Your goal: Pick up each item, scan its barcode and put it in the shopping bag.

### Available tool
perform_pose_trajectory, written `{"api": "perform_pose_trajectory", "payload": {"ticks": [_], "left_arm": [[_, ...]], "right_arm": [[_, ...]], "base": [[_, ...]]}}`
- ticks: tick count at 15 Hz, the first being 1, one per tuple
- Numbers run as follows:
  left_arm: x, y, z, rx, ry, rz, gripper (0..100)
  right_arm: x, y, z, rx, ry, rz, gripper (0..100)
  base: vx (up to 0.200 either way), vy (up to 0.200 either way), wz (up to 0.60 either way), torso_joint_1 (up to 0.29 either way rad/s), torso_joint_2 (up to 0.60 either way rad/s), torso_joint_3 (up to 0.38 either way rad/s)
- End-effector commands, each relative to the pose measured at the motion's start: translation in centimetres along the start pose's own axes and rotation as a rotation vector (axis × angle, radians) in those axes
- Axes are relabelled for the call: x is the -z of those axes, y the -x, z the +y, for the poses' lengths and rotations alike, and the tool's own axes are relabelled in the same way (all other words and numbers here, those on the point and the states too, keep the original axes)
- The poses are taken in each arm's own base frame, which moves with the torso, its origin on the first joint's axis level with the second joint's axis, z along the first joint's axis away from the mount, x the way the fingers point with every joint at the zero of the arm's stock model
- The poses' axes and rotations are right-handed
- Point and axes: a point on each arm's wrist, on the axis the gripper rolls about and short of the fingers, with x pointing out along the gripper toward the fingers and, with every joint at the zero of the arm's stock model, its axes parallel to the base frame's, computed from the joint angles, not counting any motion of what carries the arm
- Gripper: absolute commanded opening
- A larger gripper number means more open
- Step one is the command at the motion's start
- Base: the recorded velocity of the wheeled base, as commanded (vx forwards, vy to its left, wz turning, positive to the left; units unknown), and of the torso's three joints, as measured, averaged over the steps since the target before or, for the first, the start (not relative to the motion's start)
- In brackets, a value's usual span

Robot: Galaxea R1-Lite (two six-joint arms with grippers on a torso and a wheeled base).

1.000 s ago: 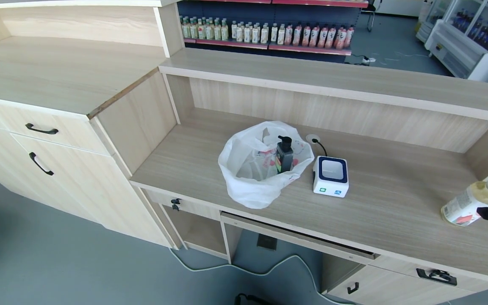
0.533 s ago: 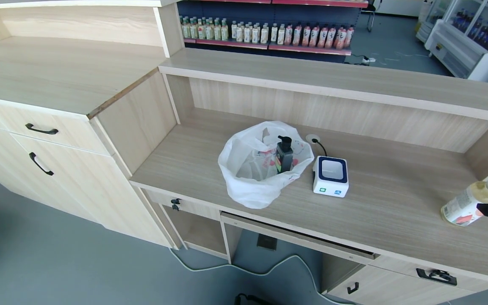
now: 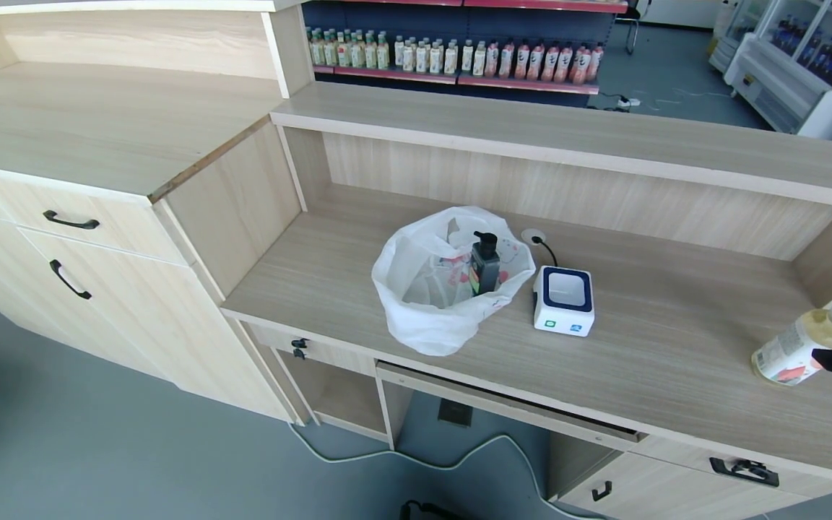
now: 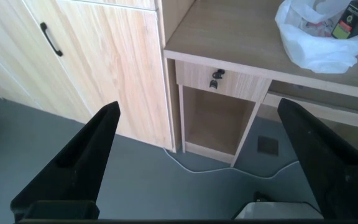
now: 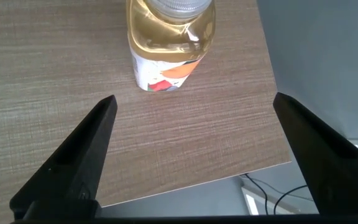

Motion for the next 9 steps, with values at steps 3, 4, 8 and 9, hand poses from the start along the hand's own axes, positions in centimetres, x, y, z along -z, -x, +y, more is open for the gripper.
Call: {"api": "perform_pose_trajectory", "payload": {"ticks": [3, 4, 8, 9], "left_arm": [[-0.01, 0.01, 0.0, 0.001, 0.006, -0.001, 100], [-0.01, 0.01, 0.0, -0.001, 0.017, -0.001, 100], [-0.01, 0.01, 0.0, -0.001, 0.026, -0.001, 100], [-0.01, 0.01, 0.0, -0.001, 0.026, -0.001, 100]], "right_arm": [[-0.19, 0.25, -0.23, 0.003, -0.002, -0.01, 100], [-0.19, 0.25, -0.23, 0.003, -0.002, -0.01, 100], [-0.39, 0.2, -0.25, 0.001, -0.003, -0.019, 100], [-0.46, 0.1, -0.27, 0.003, -0.003, -0.031, 100]], "base": [[0.0, 0.0, 0.0, 0.0, 0.0, 0.0], [-0.2, 0.0, 0.0, 0.002, 0.0, 0.007], [-0.2, 0.0, 0.0, 0.011, 0.0, 0.001], [0.0, 0.0, 0.0, 0.0, 0.0, 0.0]]}}
